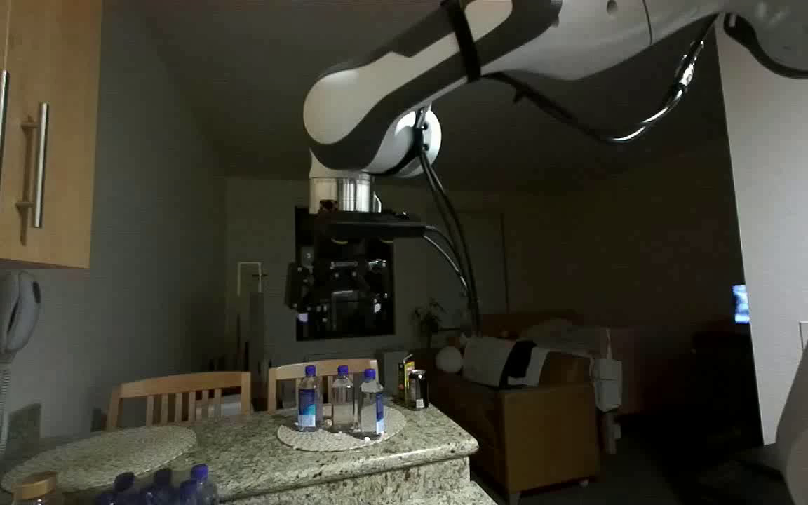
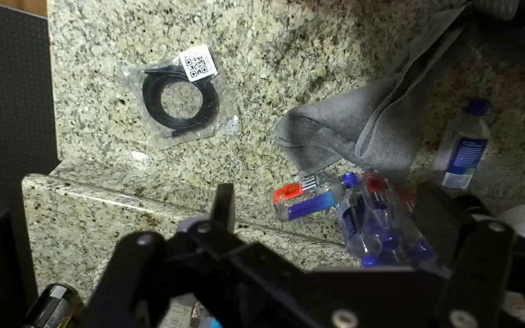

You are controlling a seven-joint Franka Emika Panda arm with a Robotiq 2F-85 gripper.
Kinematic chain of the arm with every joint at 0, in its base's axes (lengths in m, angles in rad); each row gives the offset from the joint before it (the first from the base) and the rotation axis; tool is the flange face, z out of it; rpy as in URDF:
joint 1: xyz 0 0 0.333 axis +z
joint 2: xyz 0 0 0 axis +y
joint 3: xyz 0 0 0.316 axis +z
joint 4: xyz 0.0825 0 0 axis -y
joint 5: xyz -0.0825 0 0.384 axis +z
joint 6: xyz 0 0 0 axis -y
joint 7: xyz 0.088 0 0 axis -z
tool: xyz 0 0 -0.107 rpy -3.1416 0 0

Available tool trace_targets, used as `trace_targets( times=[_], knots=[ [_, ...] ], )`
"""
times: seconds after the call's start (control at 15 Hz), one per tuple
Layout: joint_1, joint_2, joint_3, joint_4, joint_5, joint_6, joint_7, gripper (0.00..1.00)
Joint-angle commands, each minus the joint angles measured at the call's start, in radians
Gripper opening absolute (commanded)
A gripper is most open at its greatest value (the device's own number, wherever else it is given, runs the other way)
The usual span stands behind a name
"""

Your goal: Move the towel to the right

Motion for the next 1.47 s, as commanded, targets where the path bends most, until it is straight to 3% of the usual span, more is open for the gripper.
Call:
trace_targets(
  times=[0.0,0.93,1.4],
  knots=[
    [0.031,0.004,-0.027,0.002,-0.011,-0.003,0.008,1.00],
    [0.031,0.004,-0.027,0.002,-0.011,-0.003,0.008,1.00],
    [0.060,0.079,-0.019,0.016,-0.020,0.050,0.039,1.00]
  ],
)
